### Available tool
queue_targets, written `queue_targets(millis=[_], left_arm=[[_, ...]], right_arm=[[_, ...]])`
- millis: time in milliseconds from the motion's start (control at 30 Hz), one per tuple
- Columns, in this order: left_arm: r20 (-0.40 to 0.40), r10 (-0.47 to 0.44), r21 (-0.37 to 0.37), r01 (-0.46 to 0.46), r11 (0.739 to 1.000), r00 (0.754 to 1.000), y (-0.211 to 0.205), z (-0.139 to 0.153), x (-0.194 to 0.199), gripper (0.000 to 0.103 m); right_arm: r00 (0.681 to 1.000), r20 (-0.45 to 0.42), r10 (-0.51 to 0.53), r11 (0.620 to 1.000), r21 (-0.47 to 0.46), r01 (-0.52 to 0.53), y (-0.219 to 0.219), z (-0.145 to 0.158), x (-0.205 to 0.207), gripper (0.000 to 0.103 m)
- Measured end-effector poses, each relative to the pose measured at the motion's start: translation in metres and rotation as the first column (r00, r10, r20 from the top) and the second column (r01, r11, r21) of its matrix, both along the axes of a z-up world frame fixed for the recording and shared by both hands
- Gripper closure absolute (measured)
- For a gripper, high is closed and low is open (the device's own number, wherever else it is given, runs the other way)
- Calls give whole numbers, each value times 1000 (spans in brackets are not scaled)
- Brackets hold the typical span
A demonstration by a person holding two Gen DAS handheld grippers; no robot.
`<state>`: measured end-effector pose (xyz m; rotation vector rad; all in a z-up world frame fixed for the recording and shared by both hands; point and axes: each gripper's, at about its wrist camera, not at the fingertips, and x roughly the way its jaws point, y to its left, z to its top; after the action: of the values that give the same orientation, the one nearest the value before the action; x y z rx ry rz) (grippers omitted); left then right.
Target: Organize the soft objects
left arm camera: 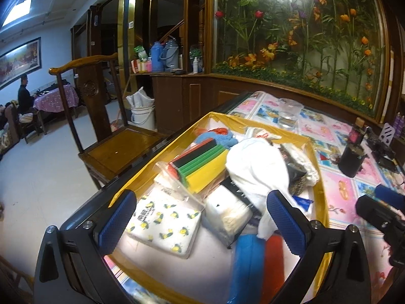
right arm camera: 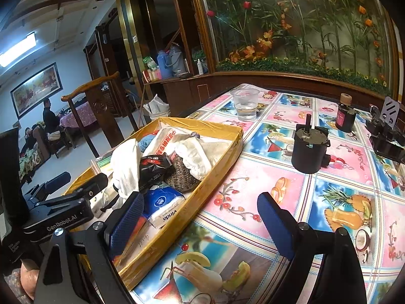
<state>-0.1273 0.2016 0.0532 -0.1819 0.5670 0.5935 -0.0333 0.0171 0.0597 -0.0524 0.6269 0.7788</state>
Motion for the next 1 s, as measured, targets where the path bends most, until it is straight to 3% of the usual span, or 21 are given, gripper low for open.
queue_targets(millis=[100,300,533,733,1000], left_arm=[[-35,19,17,-18,1000,999,-1,-3,1,0],[-25,-2,0,2,1000,1000,1,-4,-2,0],[-120,22,86,-12,996,992,-7,-4,8,0],[-40,-36,57,38,998,999,-4,7,-2,0],[-87,-7,46,11,999,996,4,0,4,0]], right_arm=[[1000,17,1,1000,0,-1,-1,2,-4,9],[1000,20,-1,1000,6,1,-4,4,-5,9],[1000,17,3,1000,0,-3,-3,3,-5,9],[1000,14,6,1000,-5,-6,-2,2,-4,9],[1000,10,7,1000,-7,-6,-2,1,-4,9]])
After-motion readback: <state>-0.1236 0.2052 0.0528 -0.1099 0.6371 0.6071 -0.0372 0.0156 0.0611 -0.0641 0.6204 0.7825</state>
